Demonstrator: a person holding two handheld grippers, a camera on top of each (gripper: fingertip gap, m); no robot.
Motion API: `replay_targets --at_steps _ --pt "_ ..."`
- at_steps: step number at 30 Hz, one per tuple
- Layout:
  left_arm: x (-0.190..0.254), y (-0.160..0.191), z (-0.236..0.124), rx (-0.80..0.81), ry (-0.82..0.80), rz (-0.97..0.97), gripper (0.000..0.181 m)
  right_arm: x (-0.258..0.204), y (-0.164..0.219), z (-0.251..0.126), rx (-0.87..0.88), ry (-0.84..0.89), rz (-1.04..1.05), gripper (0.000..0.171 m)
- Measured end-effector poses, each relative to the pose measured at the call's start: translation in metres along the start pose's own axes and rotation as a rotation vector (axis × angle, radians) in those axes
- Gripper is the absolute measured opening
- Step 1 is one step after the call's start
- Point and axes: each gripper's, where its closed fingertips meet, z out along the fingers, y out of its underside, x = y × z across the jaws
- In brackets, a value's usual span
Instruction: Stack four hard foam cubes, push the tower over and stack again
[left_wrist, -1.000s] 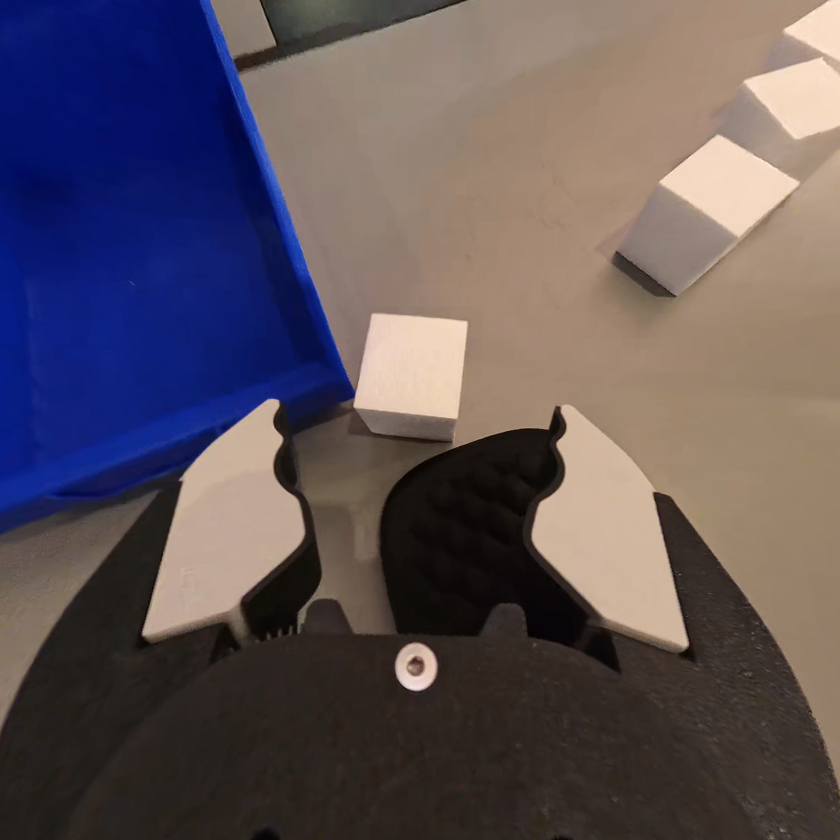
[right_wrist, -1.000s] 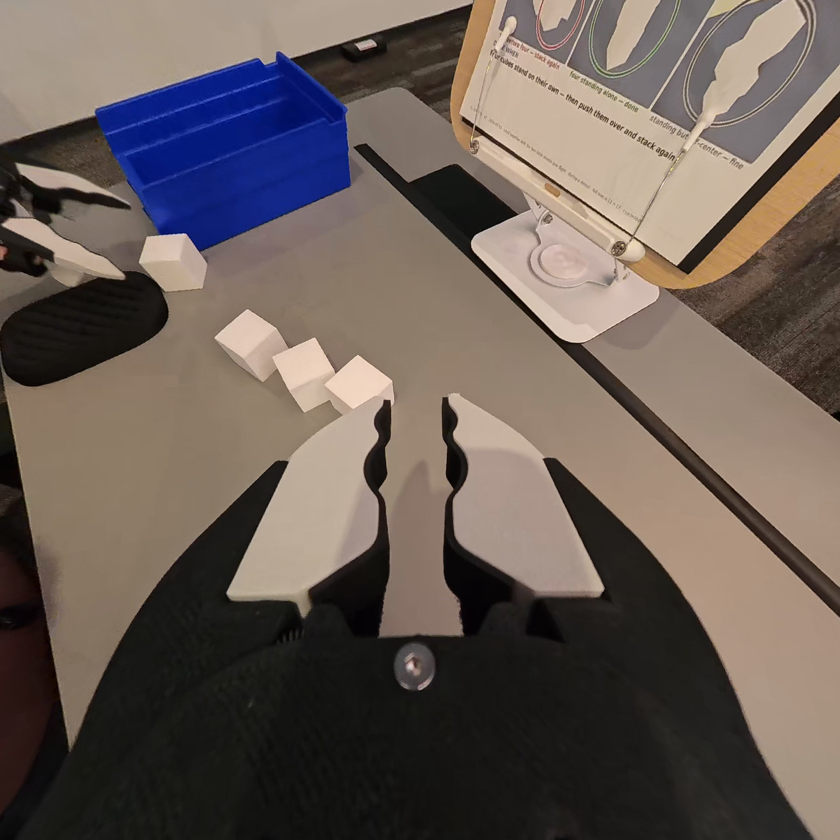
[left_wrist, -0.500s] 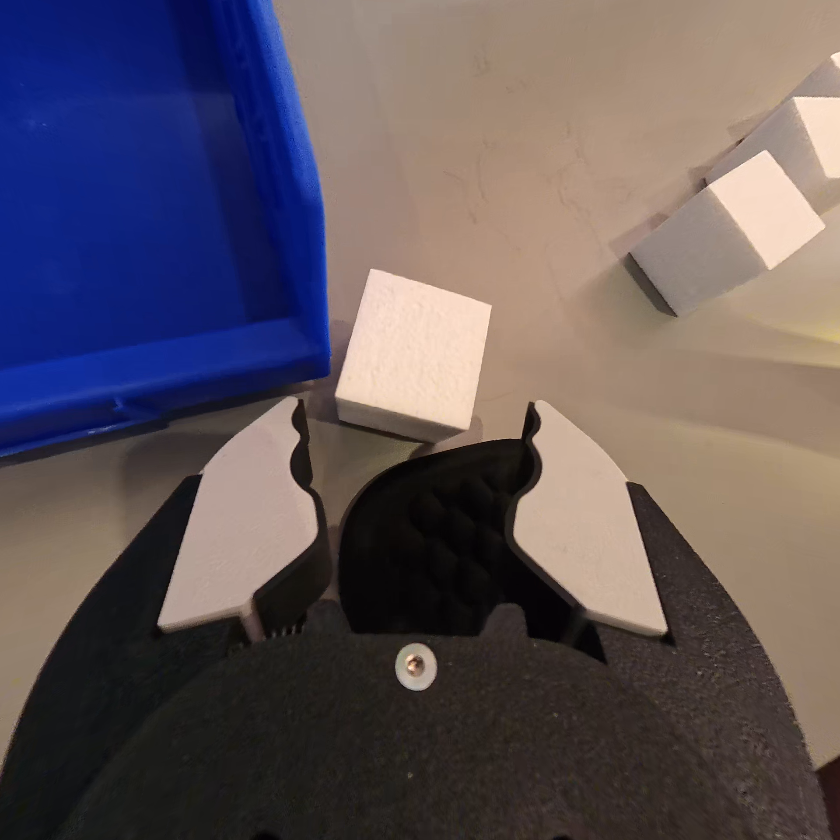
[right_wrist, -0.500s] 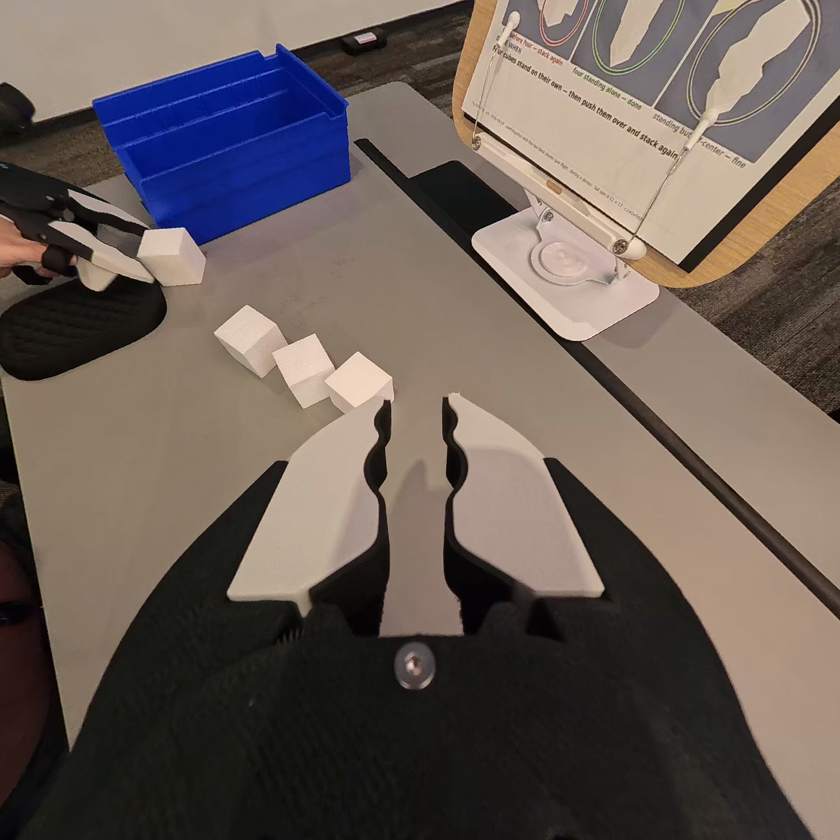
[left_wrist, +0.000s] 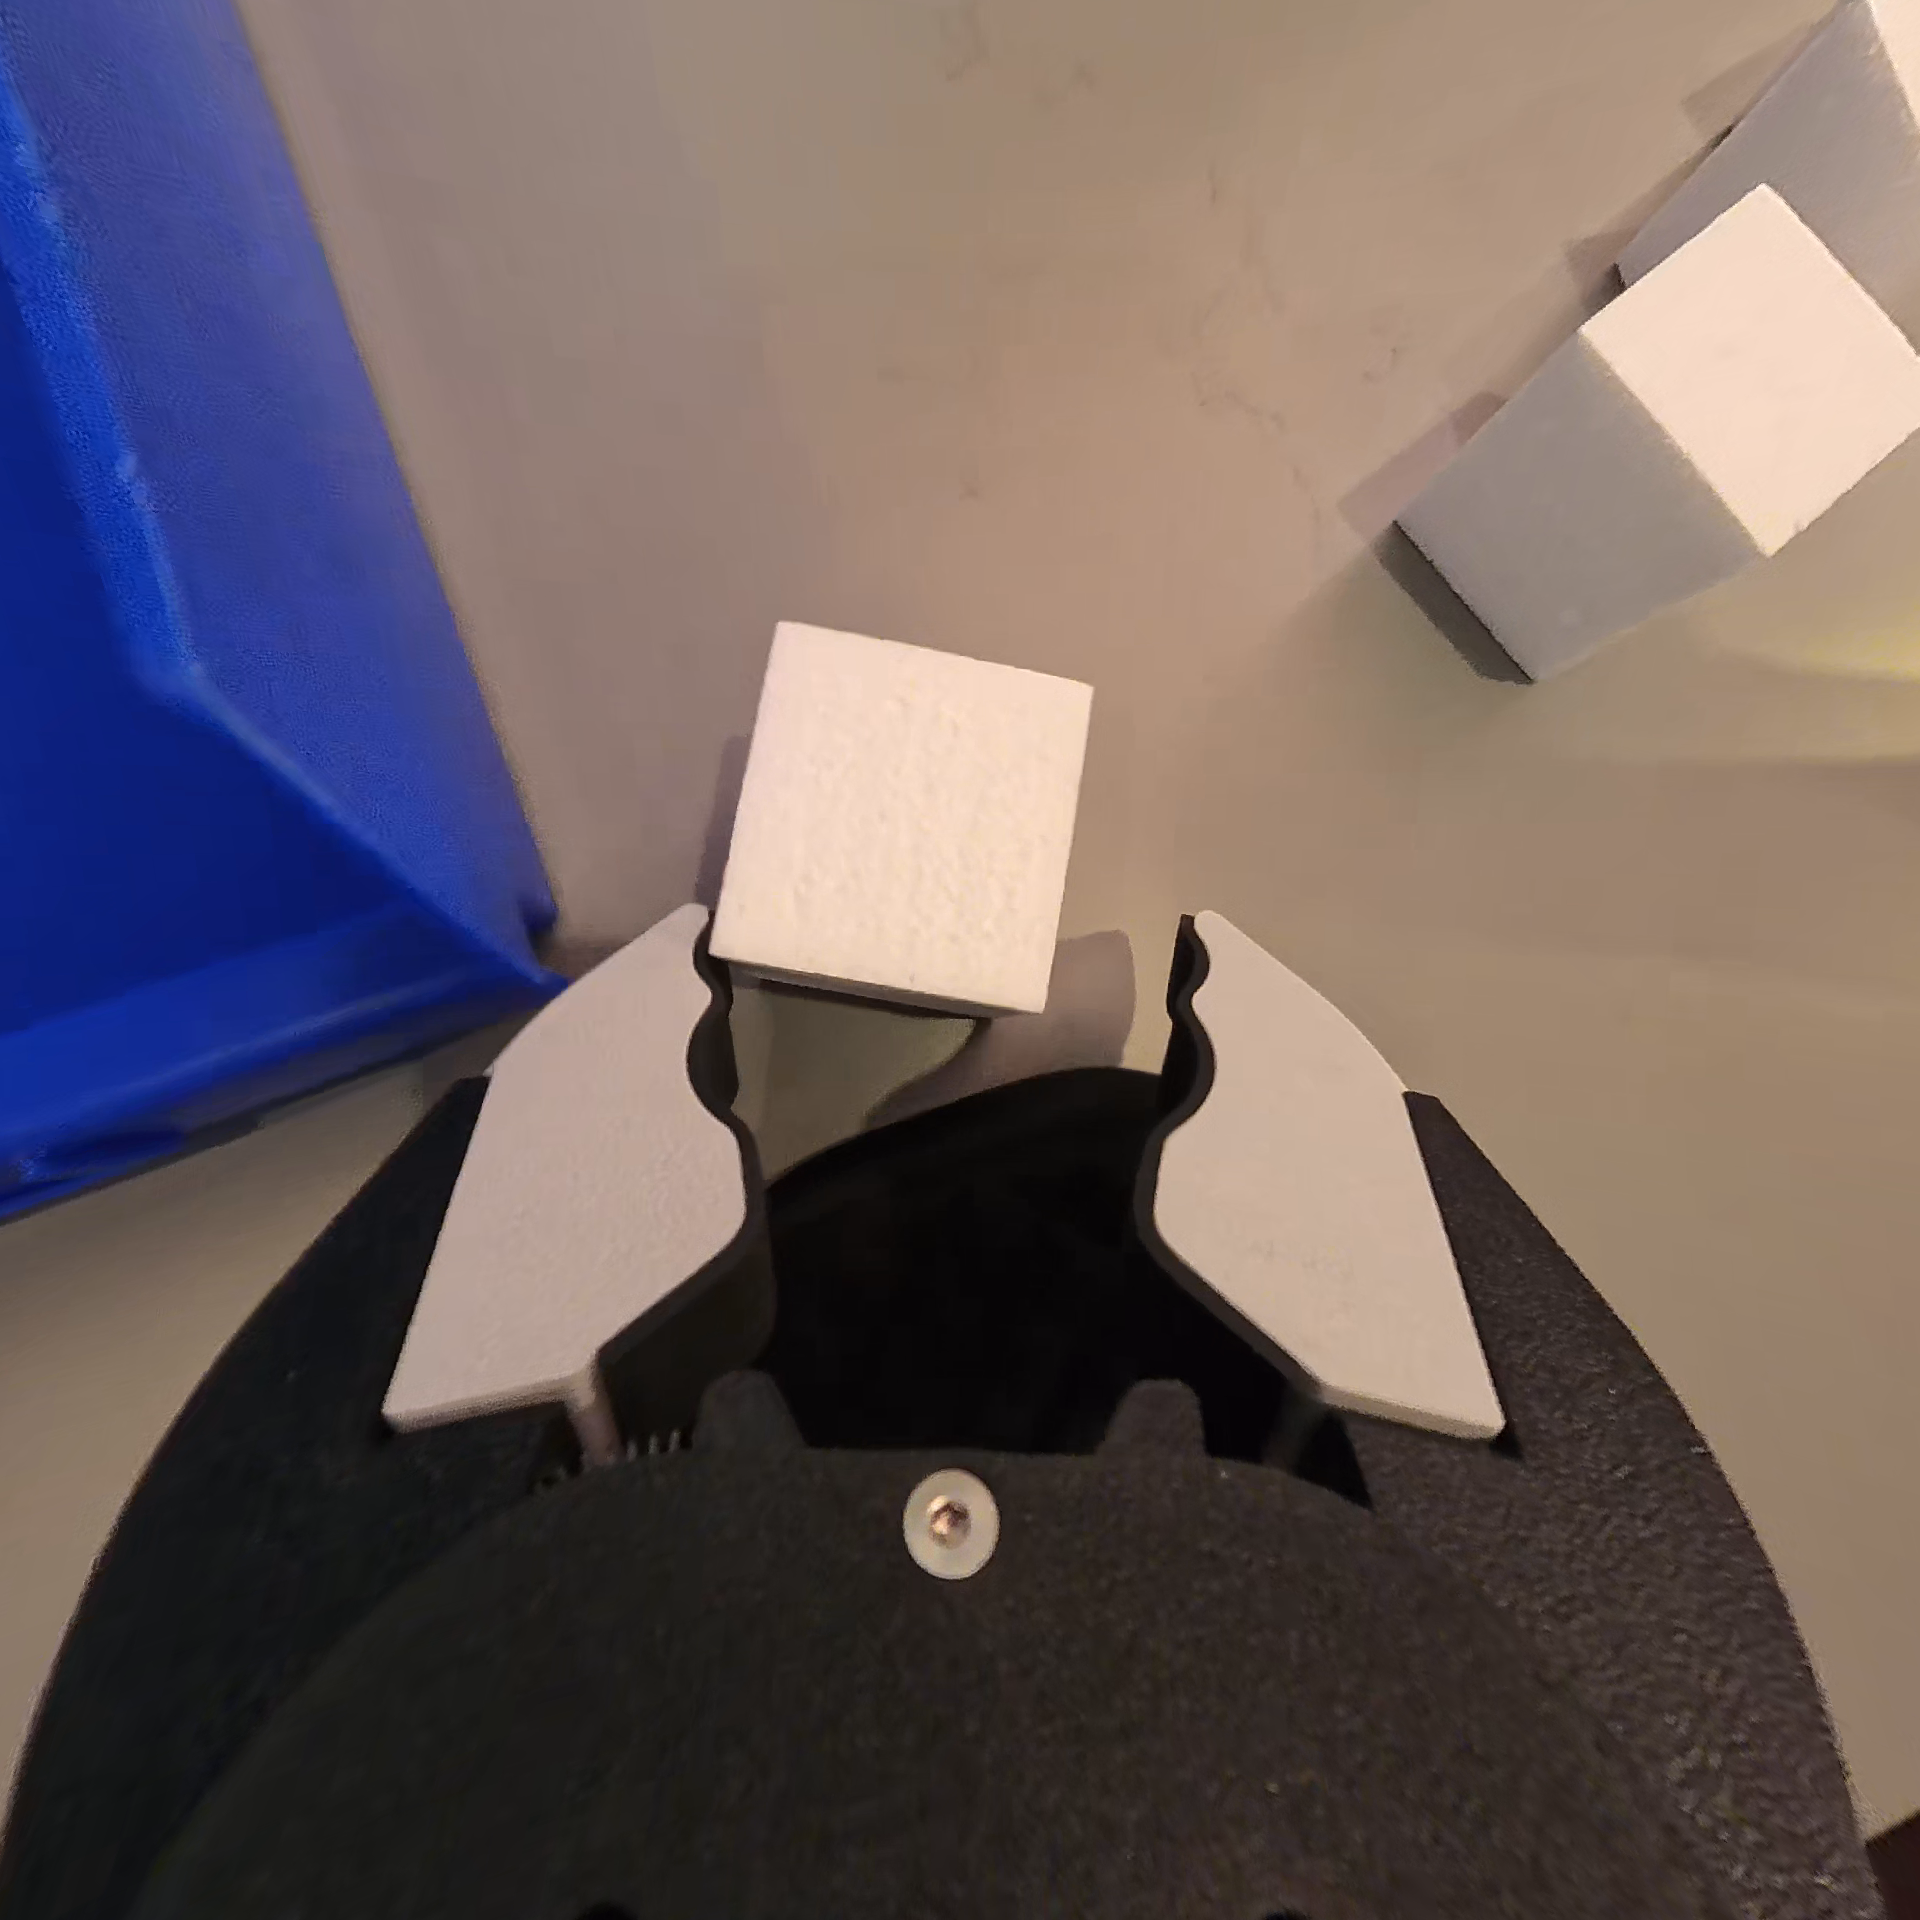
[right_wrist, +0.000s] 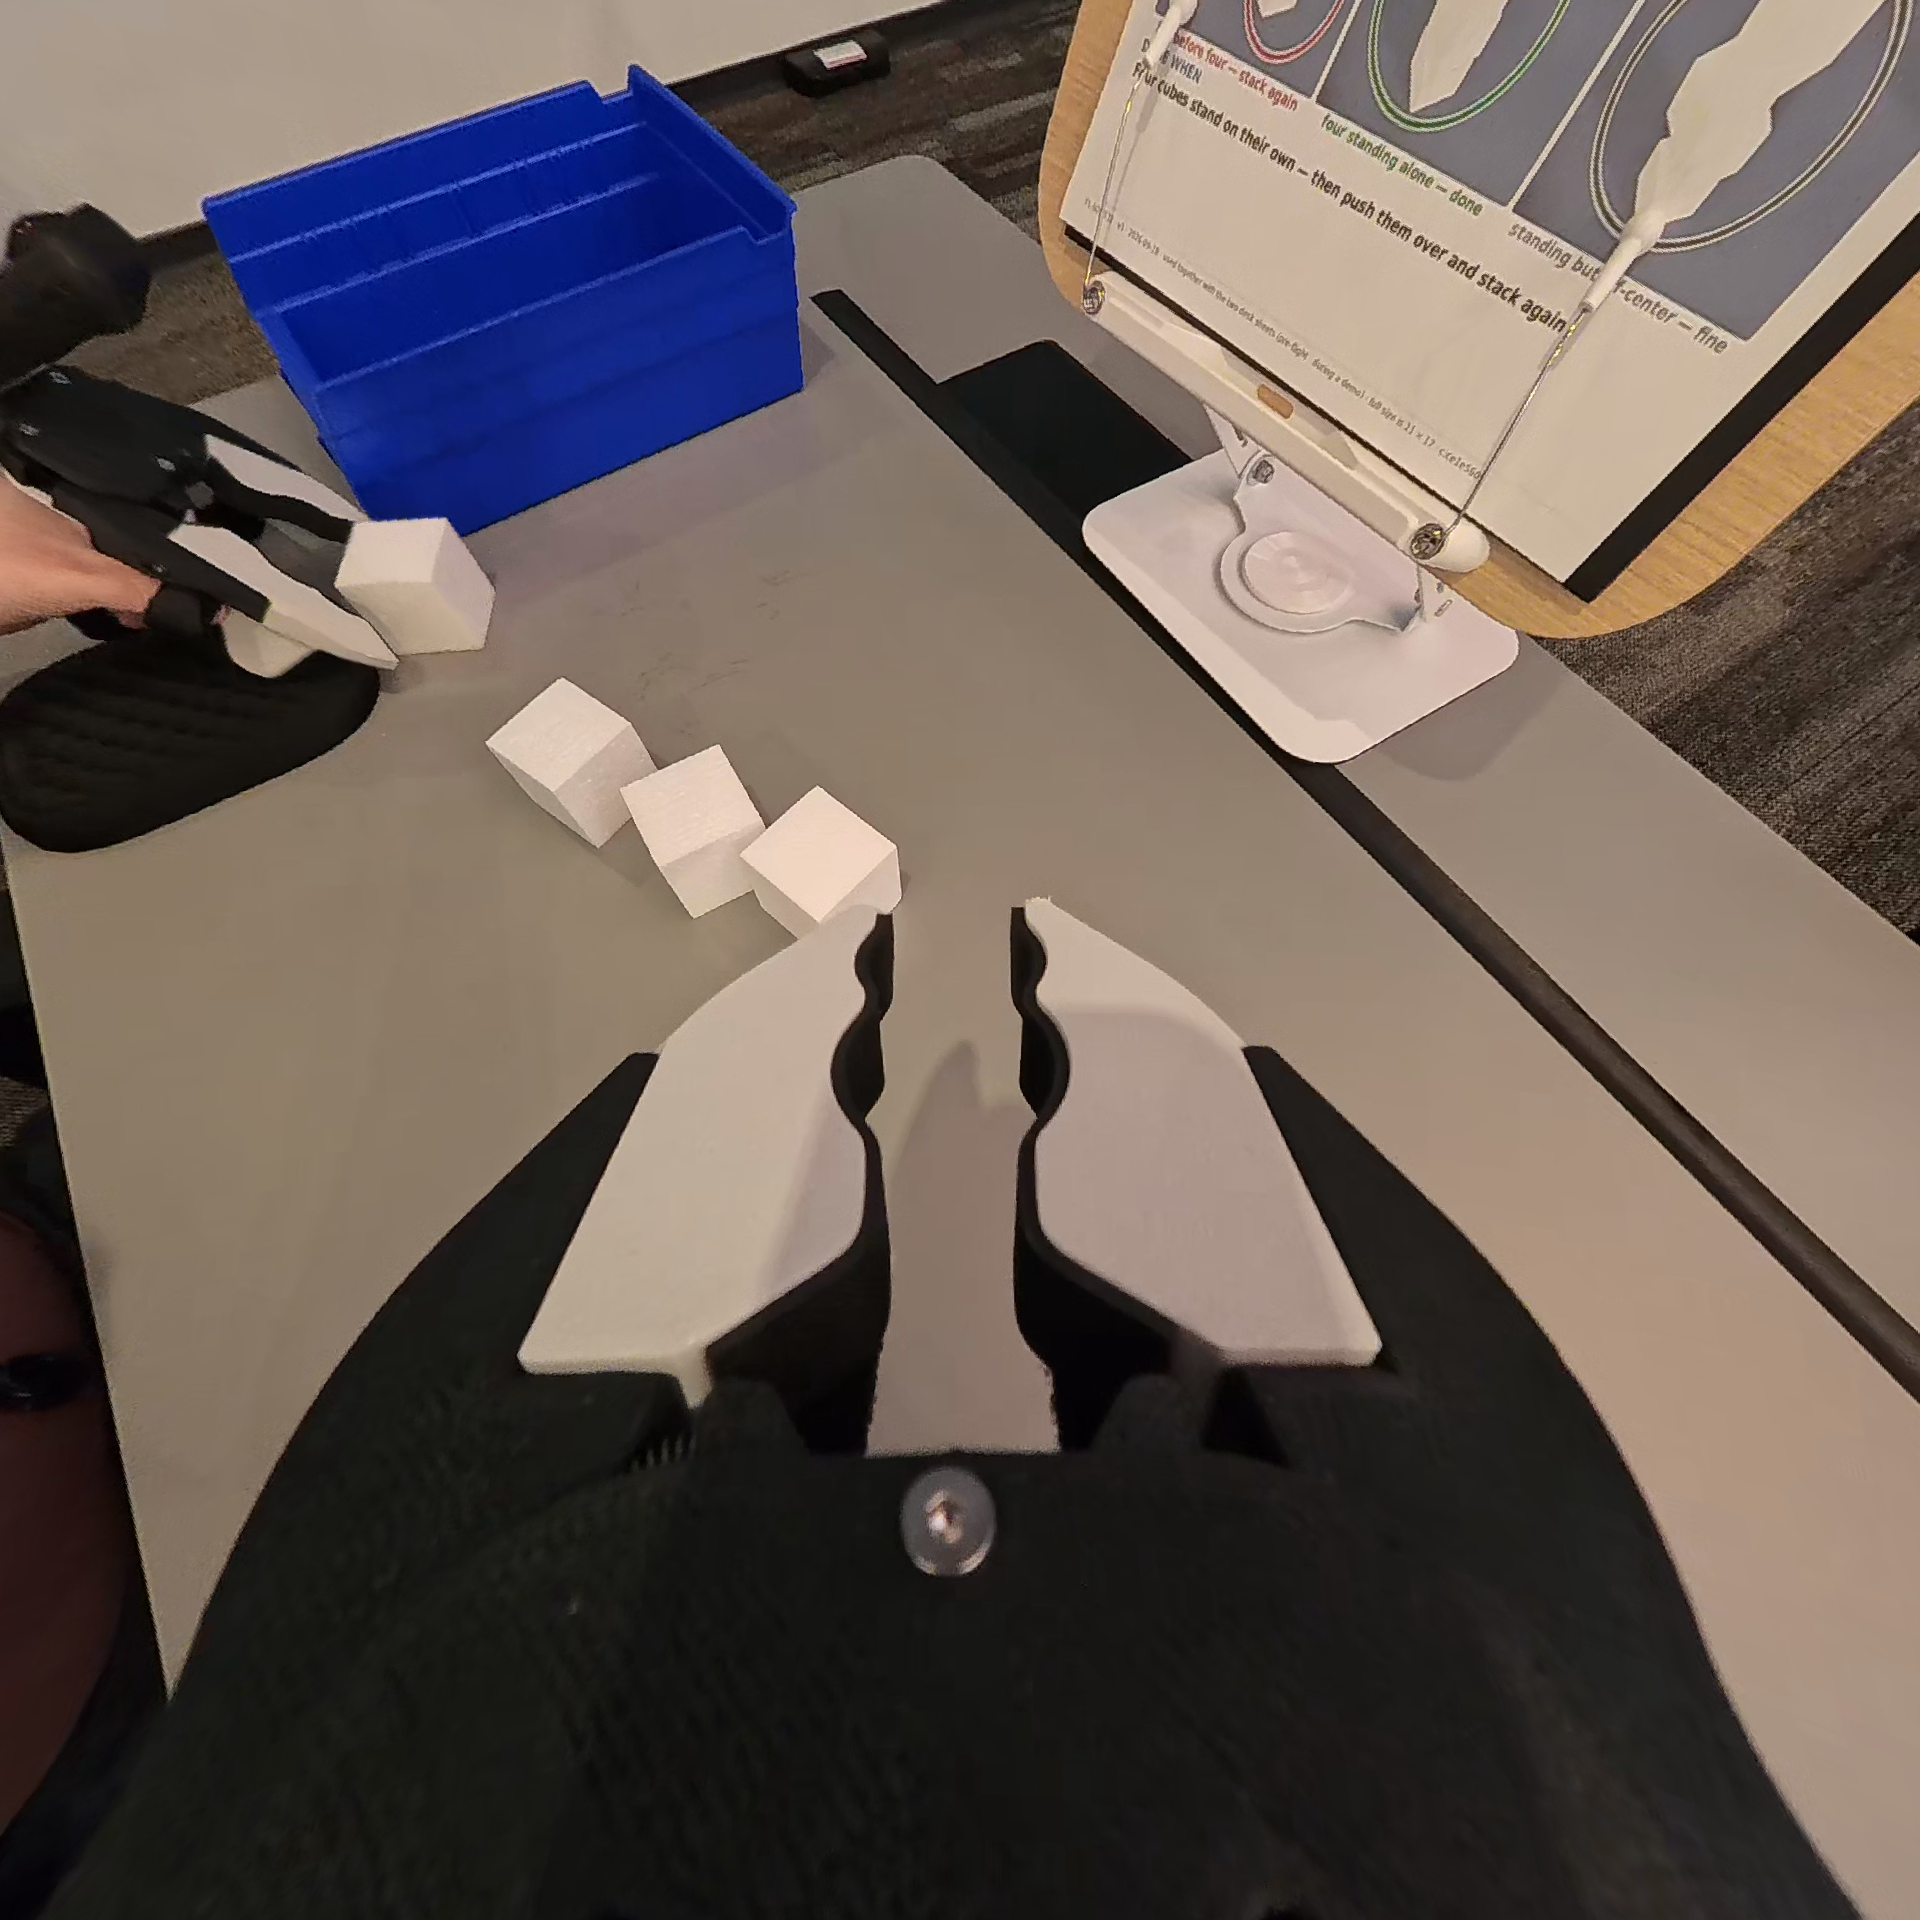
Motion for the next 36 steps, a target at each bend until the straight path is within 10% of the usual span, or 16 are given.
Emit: replay_targets --at_steps 16,25,36 --pt "0.007 -0.024 0.014 0.0 -0.064 0.148 0.062 -0.001 0.002 0.001 -0.015 -0.006 -0.012 0.022" --pt "0.102 -0.093 -0.024 0.2 0.276 0.324 0.062 -0.001 0.002 0.002 -0.019 -0.004 -0.016 0.022" --pt "0.133 -0.1 0.011 0.116 0.305 0.537 0.062 -0.002 0.008 0.009 -0.053 -0.014 -0.021 0.022"
